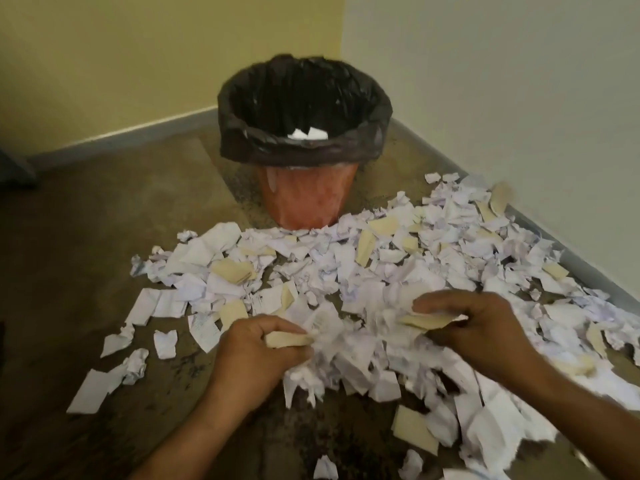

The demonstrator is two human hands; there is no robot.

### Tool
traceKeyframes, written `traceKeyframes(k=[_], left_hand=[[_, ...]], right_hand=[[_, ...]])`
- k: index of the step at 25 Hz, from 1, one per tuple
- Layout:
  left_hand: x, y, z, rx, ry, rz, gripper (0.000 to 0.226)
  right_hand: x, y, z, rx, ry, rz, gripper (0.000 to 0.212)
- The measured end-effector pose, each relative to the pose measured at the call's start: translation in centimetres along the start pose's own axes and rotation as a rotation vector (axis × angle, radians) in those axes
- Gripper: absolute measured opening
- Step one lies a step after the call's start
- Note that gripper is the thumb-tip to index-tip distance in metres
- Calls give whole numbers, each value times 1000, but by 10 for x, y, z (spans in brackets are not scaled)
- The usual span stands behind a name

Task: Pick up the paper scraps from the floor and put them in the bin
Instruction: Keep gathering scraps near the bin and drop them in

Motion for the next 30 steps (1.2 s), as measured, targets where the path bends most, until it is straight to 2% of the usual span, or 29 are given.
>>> traceKeyframes(k=[6, 9, 12, 13, 15, 17, 19, 21, 24, 27, 28, 30], left_hand=[[66, -93, -142, -251, 177, -286, 26], [126, -112, -195, -297, 228, -420, 31], [190, -118, -217, -278, 163, -531, 31], [204, -114, -223, -264, 132, -489, 37], [224, -93, -230, -225, 73, -274, 60], [226, -79, -230, -115, 89, -167, 67], [216, -78, -223, 33, 195, -293, 62], [192, -78, -215, 125, 346, -456, 51], [151, -52, -209, 247, 709, -475, 33], [98, -1, -185, 487, 1013, -271, 25], [83, 16, -167, 545, 1045, -183, 26], [61, 48, -120, 660, 965, 38, 31]], right_hand=[[126, -19, 160, 154, -281, -59, 23], [215, -3, 190, 158, -347, -92, 14], [283, 18, 184, -13, -268, -99, 20], [296, 27, 177, -76, -225, -57, 29], [307, 41, 162, -259, -185, 47, 51], [305, 46, 150, -378, -200, 112, 62], [294, 43, 146, -405, -256, 101, 64], [271, 34, 146, -329, -389, 9, 54], [216, 16, 137, -182, -582, -83, 37], [150, -1, 102, -147, -599, -96, 28], [128, -6, 83, -153, -558, -98, 26], [85, -15, 38, -175, -430, -91, 26]])
Point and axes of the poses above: each hand's wrist, its own x-axis towards the middle knuckle, its own y-axis out of the palm, z = x × y, the point moved 6 cm from there along x, towards the middle knuckle, and after that the axes turned 13 degrees about x, right-handed, at the moved point
